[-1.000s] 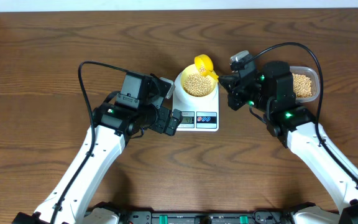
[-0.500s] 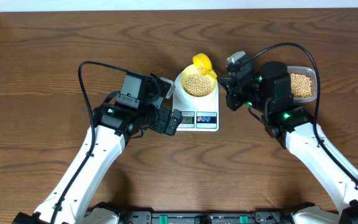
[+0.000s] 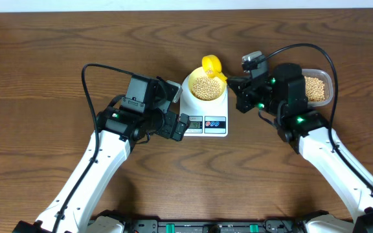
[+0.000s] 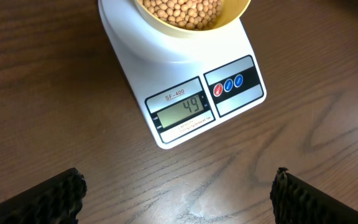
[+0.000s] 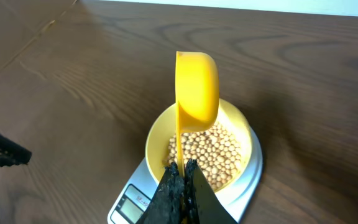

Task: Scoop item into bowl and weigh 50g on scale

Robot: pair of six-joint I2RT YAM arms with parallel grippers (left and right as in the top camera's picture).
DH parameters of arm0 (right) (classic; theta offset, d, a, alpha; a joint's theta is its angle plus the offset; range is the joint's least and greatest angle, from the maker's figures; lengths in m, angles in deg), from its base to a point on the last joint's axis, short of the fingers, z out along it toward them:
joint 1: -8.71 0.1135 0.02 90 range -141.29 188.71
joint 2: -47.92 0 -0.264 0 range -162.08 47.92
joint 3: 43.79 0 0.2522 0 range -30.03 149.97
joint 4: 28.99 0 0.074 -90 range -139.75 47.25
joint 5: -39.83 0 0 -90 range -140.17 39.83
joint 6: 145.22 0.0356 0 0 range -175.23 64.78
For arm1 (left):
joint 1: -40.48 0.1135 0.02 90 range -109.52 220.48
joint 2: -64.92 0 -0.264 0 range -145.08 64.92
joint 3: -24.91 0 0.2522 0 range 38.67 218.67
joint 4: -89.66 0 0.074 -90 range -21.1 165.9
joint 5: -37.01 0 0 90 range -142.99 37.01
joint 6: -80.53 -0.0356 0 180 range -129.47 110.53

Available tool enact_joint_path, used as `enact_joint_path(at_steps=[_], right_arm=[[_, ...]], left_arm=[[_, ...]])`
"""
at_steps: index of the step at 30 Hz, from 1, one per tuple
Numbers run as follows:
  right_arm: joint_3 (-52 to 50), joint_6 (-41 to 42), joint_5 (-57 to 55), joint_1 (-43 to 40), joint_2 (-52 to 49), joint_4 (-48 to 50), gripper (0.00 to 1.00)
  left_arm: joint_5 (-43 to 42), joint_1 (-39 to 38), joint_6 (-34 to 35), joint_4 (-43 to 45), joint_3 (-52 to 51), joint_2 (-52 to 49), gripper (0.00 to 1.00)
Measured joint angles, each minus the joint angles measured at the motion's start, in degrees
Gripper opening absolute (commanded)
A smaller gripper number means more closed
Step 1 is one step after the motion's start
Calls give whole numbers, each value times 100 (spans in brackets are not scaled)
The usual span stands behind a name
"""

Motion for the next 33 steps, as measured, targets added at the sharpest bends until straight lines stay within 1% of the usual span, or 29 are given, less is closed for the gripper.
enact_joint_path(at_steps=[23,28,31,33], right_arm=[[0,20,24,-146,0,2,1],[0,22,26,-155,0,149,1],[0,162,33,-234,39,179,1],[0,407,37,-409,153,168,1]], left_arm=[[0,0,0,0,0,0,97],[0,0,0,0,0,0,97],[0,0,0,0,0,0,97],[0,0,0,0,0,0,97]])
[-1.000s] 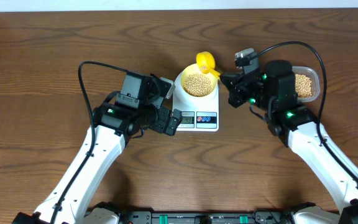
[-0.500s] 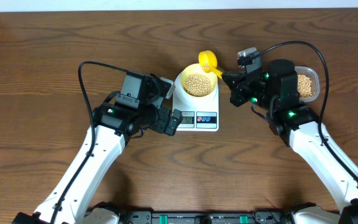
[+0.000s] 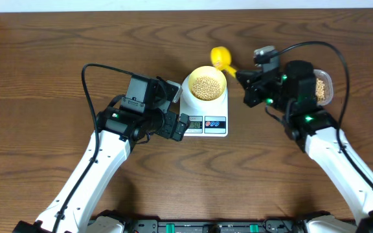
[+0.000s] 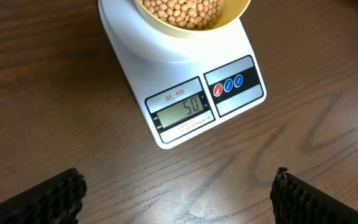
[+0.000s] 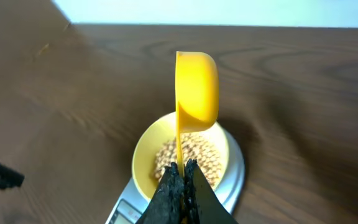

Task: Scoop item into bowl and weigh 50g on scale
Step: 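Place the yellow scoop into the soybean tub with the right gripper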

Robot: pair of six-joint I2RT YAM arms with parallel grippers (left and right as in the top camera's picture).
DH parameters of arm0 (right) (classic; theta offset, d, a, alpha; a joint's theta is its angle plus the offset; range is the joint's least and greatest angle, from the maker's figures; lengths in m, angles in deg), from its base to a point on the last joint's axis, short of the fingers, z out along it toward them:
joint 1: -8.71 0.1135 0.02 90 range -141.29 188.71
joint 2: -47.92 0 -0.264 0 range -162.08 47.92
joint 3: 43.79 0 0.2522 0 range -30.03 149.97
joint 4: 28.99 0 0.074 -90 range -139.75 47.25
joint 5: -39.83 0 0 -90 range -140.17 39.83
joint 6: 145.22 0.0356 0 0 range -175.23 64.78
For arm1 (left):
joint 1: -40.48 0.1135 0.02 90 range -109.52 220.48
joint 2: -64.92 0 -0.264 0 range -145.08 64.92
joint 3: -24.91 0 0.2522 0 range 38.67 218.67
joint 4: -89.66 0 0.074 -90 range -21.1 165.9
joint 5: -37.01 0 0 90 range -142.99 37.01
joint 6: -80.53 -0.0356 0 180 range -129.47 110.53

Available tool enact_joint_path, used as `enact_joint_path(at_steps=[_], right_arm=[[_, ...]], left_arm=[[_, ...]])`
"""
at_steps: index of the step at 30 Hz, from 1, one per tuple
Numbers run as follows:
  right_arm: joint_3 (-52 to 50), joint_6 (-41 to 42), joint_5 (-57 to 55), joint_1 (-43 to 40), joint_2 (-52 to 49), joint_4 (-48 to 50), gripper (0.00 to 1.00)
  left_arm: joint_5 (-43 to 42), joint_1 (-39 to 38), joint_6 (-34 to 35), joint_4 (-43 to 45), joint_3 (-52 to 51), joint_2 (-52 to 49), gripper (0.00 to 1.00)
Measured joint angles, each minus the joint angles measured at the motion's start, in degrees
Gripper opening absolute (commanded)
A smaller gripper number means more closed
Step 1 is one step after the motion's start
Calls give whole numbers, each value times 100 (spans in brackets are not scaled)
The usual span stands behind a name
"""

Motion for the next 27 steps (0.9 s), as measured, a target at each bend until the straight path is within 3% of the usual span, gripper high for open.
enact_joint_path(at_steps=[7,17,21,27], right_arm=[[0,863,4,-789,616,-160,1],[2,1185,-133,-2282,1624,-2072,2],[2,1211,-522,-2625,1670,-2719,1],[2,1187,-822,-2667,1401,-2824,1]], left_arm=[[0,0,0,0,0,0,97],[0,0,0,2,0,0,97],[0,0,0,0,0,0,97],[0,0,0,0,0,0,97]])
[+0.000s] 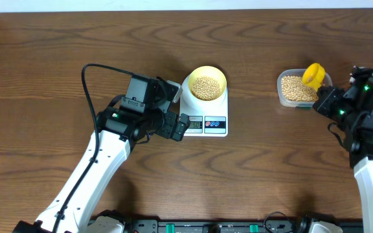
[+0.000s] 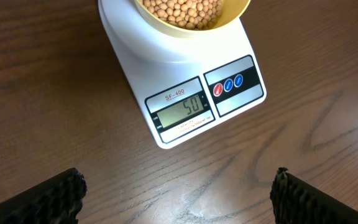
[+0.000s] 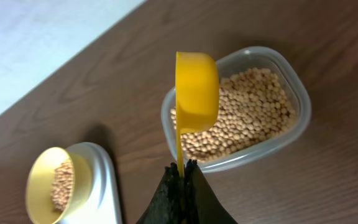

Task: Scoop item into bowl and weigh 50g on scale

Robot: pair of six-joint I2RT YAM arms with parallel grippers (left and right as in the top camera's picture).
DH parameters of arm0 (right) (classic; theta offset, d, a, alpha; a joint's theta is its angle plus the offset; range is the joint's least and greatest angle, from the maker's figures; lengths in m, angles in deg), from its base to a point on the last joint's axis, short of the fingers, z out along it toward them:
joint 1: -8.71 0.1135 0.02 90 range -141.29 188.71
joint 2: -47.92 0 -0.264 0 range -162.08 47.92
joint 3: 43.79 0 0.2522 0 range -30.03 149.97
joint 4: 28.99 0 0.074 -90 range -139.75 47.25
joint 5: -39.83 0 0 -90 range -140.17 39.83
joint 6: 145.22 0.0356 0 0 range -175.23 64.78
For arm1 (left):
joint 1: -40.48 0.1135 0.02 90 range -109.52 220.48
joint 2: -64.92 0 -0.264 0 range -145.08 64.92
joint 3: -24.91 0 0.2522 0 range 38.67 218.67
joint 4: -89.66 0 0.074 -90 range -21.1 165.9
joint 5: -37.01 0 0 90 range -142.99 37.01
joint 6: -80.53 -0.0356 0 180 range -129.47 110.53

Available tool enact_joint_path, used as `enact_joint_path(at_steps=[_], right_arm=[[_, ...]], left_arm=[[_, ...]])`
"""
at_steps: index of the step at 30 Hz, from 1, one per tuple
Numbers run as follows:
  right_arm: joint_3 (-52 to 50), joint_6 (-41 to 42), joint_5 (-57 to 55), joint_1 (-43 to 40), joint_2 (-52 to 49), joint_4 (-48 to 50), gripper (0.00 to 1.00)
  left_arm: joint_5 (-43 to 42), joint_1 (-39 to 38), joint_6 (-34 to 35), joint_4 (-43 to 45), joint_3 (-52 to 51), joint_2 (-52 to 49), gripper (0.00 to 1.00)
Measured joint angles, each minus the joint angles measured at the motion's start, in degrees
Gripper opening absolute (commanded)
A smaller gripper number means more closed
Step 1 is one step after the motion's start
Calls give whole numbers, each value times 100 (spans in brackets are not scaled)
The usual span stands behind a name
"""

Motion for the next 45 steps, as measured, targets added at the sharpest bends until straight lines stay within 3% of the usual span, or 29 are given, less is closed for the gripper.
enact_joint_path(at_steps=[9,11,12,13,14,16,18,19,20,31,38,45], right_arm=[[0,525,-105,0,-918,17,1],[0,636,-109,0,-979,20,5],[0,662,-114,0,-984,20,14],[0,702,-125,0,-984,20,16],[0,706,-140,0,-984,22,28],[0,772,-232,0,-984,7,41],[0,772,-339,0,-984,-20,68],[0,826,-461,0,-984,-48,93],[0,822,-551,0,-984,-57,99],[0,820,-1451,0,-984,-358,99],[0,457,-1827,-50,-949,-66,99],[0,-144,-1853,-444,221,107,99]], left_arm=[[0,0,0,0,0,0,97],[0,0,0,0,0,0,97],[0,0,0,0,0,0,97],[0,0,0,0,0,0,97],[0,0,0,0,0,0,97],[0,0,0,0,0,0,97],[0,0,0,0,0,0,97],[0,0,0,0,0,0,97],[0,0,0,0,0,0,97],[0,0,0,0,0,0,97],[0,0,0,0,0,0,97],[0,0,0,0,0,0,97]])
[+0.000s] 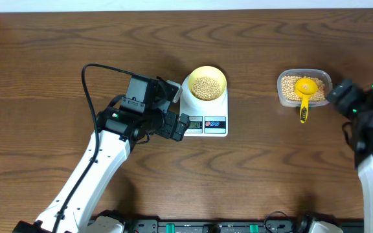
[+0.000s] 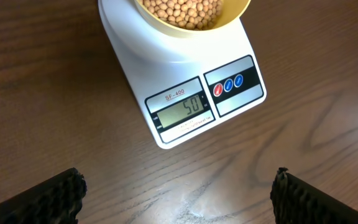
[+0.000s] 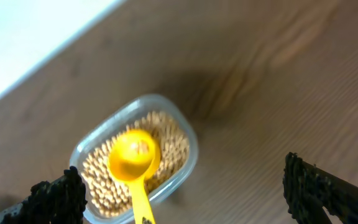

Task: Scoop item into bowl and weigh 50g on scale

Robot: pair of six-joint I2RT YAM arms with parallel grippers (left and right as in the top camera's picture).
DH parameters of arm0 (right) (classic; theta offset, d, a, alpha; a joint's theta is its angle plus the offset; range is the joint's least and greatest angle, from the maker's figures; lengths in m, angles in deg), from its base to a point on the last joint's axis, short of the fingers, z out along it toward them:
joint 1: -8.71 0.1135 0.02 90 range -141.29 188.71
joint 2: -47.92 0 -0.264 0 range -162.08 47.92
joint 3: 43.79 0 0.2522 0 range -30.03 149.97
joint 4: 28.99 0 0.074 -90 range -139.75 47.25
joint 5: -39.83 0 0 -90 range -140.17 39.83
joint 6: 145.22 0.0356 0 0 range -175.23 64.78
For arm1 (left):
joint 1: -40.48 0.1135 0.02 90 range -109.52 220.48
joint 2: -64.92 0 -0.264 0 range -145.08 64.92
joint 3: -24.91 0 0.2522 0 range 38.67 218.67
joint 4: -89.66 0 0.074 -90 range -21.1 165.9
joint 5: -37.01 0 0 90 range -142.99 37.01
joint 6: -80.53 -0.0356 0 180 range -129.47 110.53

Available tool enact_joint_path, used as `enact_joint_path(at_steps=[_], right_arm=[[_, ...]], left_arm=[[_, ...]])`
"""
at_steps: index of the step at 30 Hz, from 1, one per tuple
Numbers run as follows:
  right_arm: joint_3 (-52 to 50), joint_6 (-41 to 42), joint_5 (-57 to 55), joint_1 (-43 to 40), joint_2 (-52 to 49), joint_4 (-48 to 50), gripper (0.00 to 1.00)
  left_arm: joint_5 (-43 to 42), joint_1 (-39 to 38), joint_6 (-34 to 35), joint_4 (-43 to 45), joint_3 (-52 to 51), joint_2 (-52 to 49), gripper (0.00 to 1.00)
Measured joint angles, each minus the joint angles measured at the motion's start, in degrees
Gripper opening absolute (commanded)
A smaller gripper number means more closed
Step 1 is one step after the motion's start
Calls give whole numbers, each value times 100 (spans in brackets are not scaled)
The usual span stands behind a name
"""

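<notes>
A yellow bowl (image 1: pixel 205 85) of soybeans sits on the white scale (image 1: pixel 204 122), whose display (image 2: pixel 184 107) reads 50. The yellow scoop (image 1: pixel 304 90) lies in the clear bean container (image 1: pixel 283 96), its handle hanging over the near rim; in the right wrist view the scoop (image 3: pixel 134 157) rests on the beans. My right gripper (image 3: pixel 185 196) is open and hangs beside the container, holding nothing. My left gripper (image 2: pixel 178 199) is open over bare wood just in front of the scale.
The brown wooden table (image 1: pixel 258 175) carries only the scale and container. The table's far edge (image 1: pixel 186 9) runs along the top, with a white floor beyond it.
My right gripper has let go of the scoop, which now lies in the bean container with its handle over the rim. The gripper is open and further right. The left arm is unmoved.
My right gripper held the scoop tipped over the bowl with the scale reading 49. Then the scoop was behind the bowl and the display read 50. Then the scoop was over the bean container, and now it lies there released.
</notes>
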Motion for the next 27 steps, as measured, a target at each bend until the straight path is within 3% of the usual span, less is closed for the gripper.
enact_joint_path(at_steps=[11,27], right_arm=[[4,-343,-173,-439,1853,-1093,99],[4,-361,184,-439,1921,-2830,99]], left_arm=[[0,0,0,2,0,0,97],[0,0,0,2,0,0,97]])
